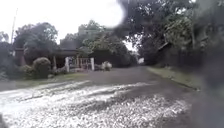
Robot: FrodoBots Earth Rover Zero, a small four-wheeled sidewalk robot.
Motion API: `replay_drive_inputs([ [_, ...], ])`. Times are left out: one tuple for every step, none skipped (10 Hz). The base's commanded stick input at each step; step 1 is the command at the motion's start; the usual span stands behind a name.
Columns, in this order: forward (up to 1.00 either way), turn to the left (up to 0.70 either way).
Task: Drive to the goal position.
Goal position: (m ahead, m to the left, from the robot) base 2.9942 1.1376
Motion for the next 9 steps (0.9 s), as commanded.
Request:
replay_drive_inputs([
  [0.5, 0.0],
  [0.5, 0.0],
  [0.5, 0.0],
  [0.5, 0.0],
  [0.5, 0.0],
  [0.5, 0.0],
  [0.5, 0.0],
  [0.5, 0.0],
  [0.5, 0.0],
])
